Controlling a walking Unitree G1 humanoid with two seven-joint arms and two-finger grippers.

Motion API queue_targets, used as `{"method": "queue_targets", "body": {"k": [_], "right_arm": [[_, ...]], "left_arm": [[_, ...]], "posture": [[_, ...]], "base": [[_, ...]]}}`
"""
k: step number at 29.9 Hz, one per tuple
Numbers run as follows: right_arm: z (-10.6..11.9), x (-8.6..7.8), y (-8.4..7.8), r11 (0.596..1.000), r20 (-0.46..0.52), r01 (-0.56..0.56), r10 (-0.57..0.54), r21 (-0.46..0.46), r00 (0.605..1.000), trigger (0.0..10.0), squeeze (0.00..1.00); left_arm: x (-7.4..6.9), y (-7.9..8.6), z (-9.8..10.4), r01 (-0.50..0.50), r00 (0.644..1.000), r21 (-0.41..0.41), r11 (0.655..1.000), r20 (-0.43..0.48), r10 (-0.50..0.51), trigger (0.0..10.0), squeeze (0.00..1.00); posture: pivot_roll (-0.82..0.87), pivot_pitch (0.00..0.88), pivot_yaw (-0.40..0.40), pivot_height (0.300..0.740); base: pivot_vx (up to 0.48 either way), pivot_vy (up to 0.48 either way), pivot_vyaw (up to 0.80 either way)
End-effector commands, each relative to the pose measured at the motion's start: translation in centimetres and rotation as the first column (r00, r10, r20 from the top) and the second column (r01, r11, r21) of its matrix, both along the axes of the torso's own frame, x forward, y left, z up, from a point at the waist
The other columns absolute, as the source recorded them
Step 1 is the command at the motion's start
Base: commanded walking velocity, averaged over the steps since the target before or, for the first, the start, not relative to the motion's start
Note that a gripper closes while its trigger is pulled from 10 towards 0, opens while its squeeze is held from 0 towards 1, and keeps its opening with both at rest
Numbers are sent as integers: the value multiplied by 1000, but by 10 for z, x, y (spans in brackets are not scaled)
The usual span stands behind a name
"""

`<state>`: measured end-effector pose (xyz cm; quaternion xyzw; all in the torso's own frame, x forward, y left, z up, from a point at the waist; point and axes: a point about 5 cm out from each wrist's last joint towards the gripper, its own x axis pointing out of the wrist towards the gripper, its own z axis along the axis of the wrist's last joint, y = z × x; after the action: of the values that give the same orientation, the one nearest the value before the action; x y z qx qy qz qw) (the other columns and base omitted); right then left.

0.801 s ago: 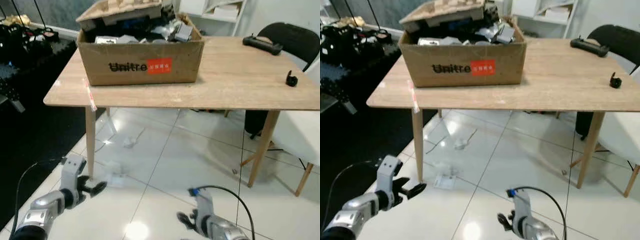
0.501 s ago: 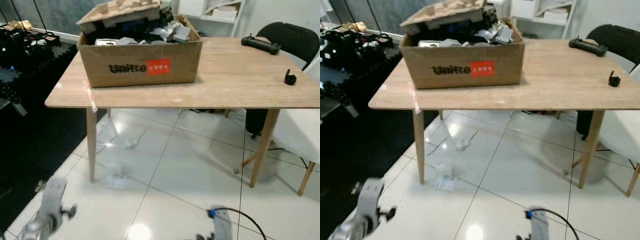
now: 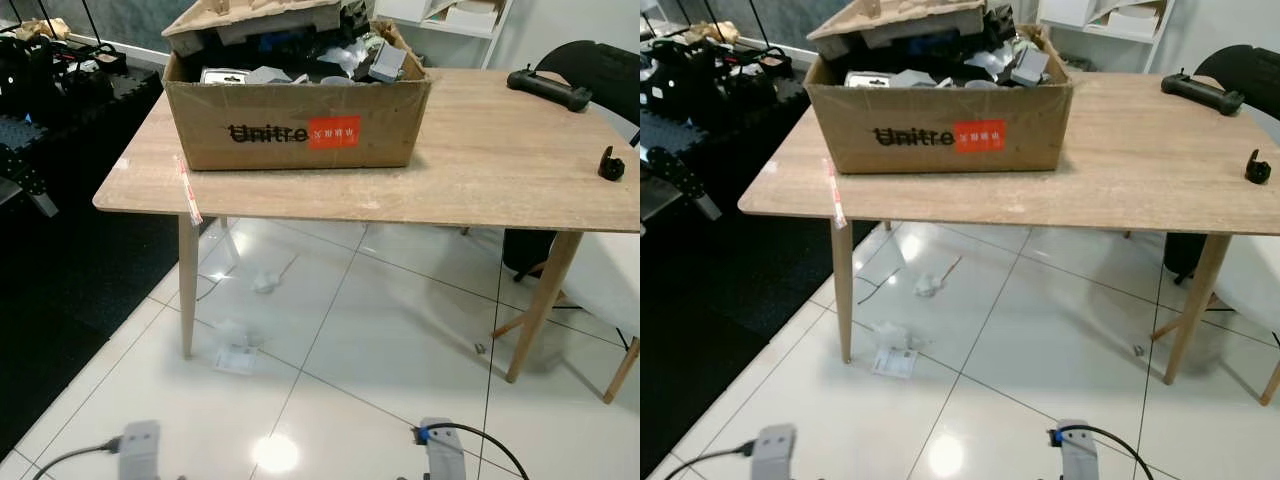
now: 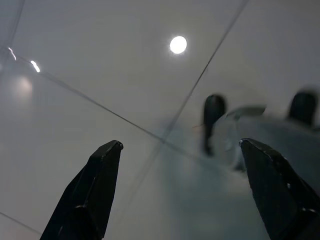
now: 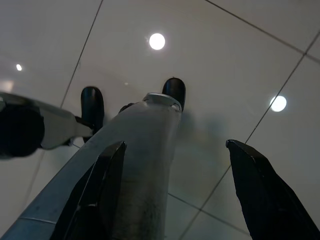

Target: Picking trash to rubbish bin

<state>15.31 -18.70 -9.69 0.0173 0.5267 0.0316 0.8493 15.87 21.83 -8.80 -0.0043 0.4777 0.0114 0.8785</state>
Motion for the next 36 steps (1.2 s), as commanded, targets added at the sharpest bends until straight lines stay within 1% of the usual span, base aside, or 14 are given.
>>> {"method": "queue_targets", "body": {"k": [1,3,6,12,14,19,31,34,36], "right_arm": [[-7,-15,12,997,-64,-74,75,13,995,10000,0],[-6,-12,13,992,-59,-123,123,3,991,10000,0],[-6,-12,14,990,-59,-139,138,-3,989,10000,0],[-7,-16,10,983,-79,-181,178,-36,981,10000,0],[-9,-20,7,969,-104,-234,226,-72,968,10000,0],[-10,-25,4,951,-129,-290,276,-104,952,10000,0],[-10,-28,-2,948,-139,-295,278,-120,950,10000,0],[-11,-34,-12,945,-156,-299,278,-135,948,10000,0],[-11,-36,-14,943,-162,-301,278,-141,947,10000,0]], "left_arm": [[-5,-11,-4,122,992,26,992,-38,-121,10000,0],[-4,-13,-4,158,987,17,987,-48,-157,10000,0],[-5,-13,-5,156,987,10,988,-50,-155,10000,0],[-9,-15,-7,102,994,-19,995,-48,-103,10000,0],[-11,-16,-8,90,994,-26,996,-52,-92,10000,0],[-10,-16,-7,98,994,-22,995,-51,-99,10000,0],[-8,-16,-6,96,995,-27,995,-37,-97,10000,0],[-6,-17,-6,94,995,-30,995,-30,-95,10000,0],[-6,-17,-6,93,995,-31,995,-28,-94,10000,0]], "posture": [[68,109,24,740],[71,108,20,740],[71,108,20,740],[77,105,1,740],[79,99,-6,740],[83,99,-12,740],[74,97,-11,740],[68,96,-15,740],[62,96,-20,740]], "base": [[0,0,0],[0,0,0],[0,0,0],[0,0,0],[0,0,0],[0,0,0],[0,0,0],[0,0,0],[0,0,0]]}}
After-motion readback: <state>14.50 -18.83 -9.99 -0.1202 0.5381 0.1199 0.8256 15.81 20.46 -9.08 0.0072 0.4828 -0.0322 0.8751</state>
